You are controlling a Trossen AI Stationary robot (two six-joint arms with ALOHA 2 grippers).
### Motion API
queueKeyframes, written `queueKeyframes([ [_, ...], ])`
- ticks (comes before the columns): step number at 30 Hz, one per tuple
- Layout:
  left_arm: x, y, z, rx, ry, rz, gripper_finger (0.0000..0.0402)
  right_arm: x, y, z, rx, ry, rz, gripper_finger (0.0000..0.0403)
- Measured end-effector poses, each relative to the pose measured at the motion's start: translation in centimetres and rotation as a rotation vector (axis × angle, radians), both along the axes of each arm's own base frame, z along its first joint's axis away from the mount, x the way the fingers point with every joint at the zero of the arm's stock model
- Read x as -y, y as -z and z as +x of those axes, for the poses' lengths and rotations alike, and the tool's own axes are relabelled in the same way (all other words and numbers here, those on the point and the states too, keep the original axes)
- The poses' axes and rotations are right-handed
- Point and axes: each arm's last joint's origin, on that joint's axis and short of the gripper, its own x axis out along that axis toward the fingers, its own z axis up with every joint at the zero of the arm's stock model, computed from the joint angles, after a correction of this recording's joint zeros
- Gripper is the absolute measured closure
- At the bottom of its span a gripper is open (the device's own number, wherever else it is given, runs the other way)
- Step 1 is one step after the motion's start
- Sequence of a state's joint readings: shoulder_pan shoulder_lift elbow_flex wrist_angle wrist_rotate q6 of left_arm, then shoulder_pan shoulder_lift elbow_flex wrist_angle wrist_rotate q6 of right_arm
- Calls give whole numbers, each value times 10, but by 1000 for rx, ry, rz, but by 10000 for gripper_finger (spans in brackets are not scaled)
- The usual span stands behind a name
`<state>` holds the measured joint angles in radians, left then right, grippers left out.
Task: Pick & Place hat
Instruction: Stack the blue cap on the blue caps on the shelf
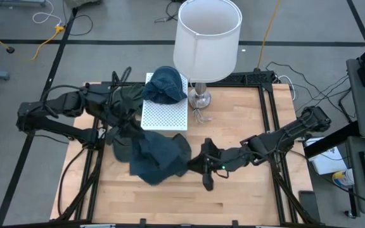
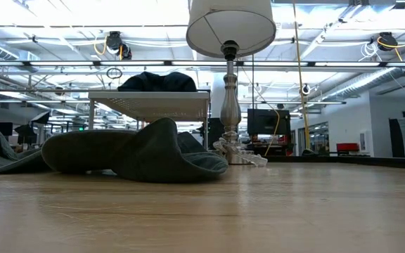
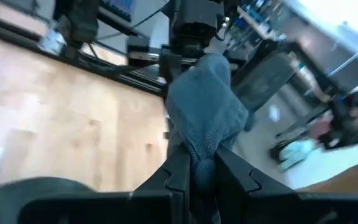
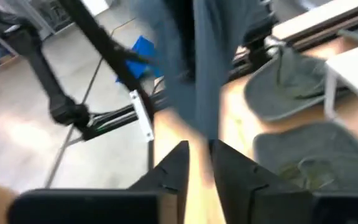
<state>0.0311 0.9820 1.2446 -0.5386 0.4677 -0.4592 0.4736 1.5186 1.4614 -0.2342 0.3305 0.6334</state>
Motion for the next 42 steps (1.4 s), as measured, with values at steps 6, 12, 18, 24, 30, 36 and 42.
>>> queueKeyframes([
  [6, -2, -17, -21, 18, -59, 250, 358, -4, -9, -15, -29, -34, 110, 283],
  [12, -4, -35, -40, 0, -172, 587, 358, 3, -17, -26, -13, -23, 30, 265],
  [18, -7, -44, -47, 1, -268, 906, 358, 22, -31, -33, 43, 8, -114, 268],
  [24, -10, -44, -44, -56, -308, 1295, 358, 47, -52, -45, 131, 36, -196, 269],
  [30, -14, -43, -33, -206, -381, 1589, 358, 66, -66, -57, 182, 63, -280, 272],
  [36, -22, -47, -20, -346, -507, 1778, 358, 78, -71, -61, 197, 77, -357, 273],
  [42, -34, -56, -14, -443, -526, 1964, 358, 82, -71, -59, 191, 76, -416, 273],
])
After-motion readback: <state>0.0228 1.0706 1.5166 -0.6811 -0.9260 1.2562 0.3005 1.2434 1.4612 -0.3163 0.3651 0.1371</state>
